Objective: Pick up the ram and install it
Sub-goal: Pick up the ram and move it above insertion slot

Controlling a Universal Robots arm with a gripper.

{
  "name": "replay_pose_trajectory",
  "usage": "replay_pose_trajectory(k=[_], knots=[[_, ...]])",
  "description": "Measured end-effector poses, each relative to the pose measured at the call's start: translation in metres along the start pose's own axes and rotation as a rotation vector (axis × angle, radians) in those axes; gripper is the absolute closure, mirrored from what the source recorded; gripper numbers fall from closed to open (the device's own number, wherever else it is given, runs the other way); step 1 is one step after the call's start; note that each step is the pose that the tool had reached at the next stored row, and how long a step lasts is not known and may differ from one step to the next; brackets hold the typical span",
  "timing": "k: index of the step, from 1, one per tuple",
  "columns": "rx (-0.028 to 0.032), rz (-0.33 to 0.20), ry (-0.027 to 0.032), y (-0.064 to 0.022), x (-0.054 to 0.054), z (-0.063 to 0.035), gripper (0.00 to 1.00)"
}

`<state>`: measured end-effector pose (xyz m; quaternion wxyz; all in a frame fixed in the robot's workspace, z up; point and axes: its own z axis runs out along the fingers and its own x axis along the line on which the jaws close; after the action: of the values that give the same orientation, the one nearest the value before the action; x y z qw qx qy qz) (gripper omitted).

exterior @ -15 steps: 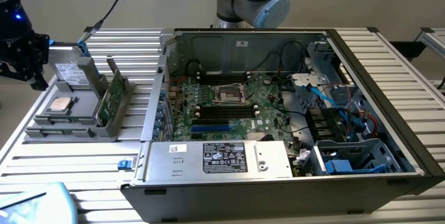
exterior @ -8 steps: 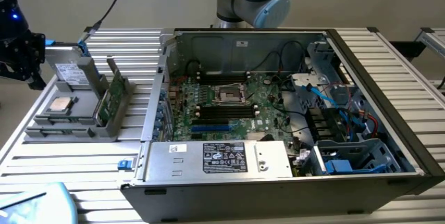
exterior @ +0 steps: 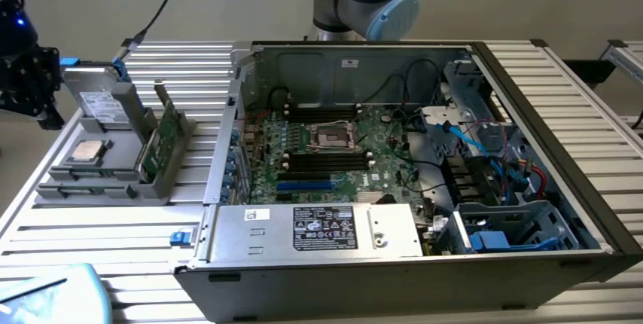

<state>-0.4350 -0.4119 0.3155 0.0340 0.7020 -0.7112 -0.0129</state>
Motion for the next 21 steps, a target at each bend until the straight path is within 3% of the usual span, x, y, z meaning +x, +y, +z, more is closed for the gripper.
replay_pose_trajectory(k=[2, 7, 9, 10, 11, 15, 21], knots=[[0.0009, -0.026, 0.0016, 0.0008, 0.0, 0.0001, 0.89], [0.001, -0.03, 0.0018, 0.0008, 0.0, 0.0001, 0.88], [0.001, -0.03, 0.0019, 0.0008, 0.0, 0.0001, 0.75], [0.001, -0.03, 0.0019, 0.0008, 0.0, 0.0001, 0.75], [0.001, -0.03, 0.0019, 0.0008, 0.0, 0.0001, 0.69], [0.0022, -0.03, 0.0018, 0.0006, 0.0, 0.0037, 0.69], [0.0029, -0.03, -0.0007, -0.0003, 0.01, 0.0151, 0.69]])
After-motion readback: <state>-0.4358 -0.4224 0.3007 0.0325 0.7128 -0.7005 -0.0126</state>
